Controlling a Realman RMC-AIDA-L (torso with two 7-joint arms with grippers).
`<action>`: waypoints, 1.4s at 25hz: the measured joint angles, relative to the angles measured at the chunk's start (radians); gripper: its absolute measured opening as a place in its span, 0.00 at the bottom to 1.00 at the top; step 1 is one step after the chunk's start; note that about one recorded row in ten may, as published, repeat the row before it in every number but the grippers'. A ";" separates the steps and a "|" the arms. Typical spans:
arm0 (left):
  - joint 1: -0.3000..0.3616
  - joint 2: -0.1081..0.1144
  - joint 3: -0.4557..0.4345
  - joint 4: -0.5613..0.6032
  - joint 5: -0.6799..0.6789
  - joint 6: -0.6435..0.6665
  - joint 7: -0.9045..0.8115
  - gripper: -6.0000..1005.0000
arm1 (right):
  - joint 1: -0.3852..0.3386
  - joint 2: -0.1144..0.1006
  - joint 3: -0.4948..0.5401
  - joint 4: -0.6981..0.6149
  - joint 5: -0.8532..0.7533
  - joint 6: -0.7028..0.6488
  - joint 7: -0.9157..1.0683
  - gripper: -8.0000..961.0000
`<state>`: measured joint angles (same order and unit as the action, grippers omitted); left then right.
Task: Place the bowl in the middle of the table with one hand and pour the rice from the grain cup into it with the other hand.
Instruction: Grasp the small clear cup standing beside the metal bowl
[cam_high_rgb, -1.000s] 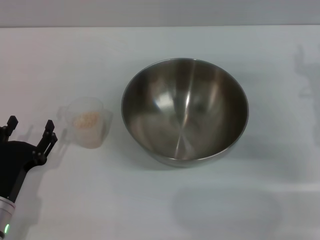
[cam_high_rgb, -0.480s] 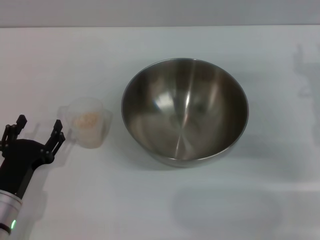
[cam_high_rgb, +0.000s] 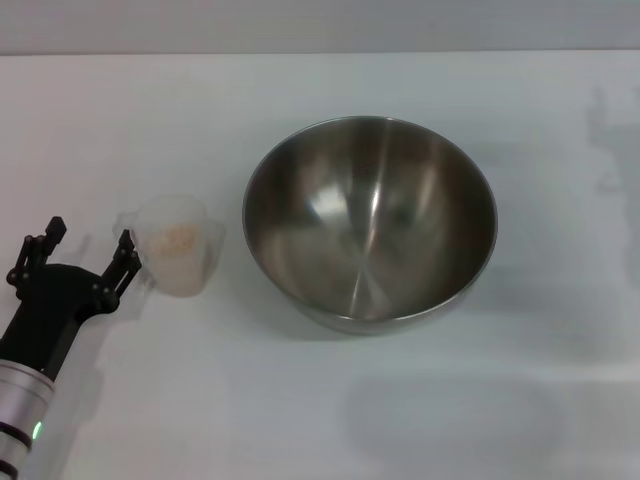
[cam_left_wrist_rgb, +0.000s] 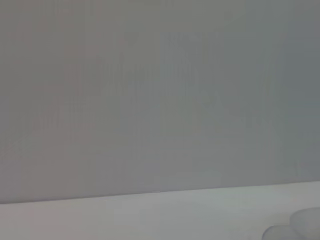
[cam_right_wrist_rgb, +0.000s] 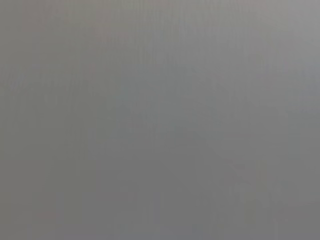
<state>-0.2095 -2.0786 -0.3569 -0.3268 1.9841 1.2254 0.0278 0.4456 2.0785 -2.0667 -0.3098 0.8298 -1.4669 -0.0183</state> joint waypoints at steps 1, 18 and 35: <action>-0.001 0.000 0.000 0.000 0.000 -0.001 0.000 0.83 | 0.000 0.000 0.000 0.000 0.000 0.000 0.000 0.54; -0.058 0.000 -0.076 -0.004 -0.004 -0.096 -0.004 0.78 | 0.000 0.000 0.002 0.000 0.003 0.002 0.000 0.54; -0.086 0.000 -0.075 -0.033 -0.001 -0.115 -0.010 0.17 | -0.005 0.000 0.002 0.000 0.000 -0.004 0.000 0.54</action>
<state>-0.2954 -2.0786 -0.4320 -0.3595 1.9828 1.1104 0.0174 0.4410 2.0785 -2.0647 -0.3098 0.8300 -1.4712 -0.0183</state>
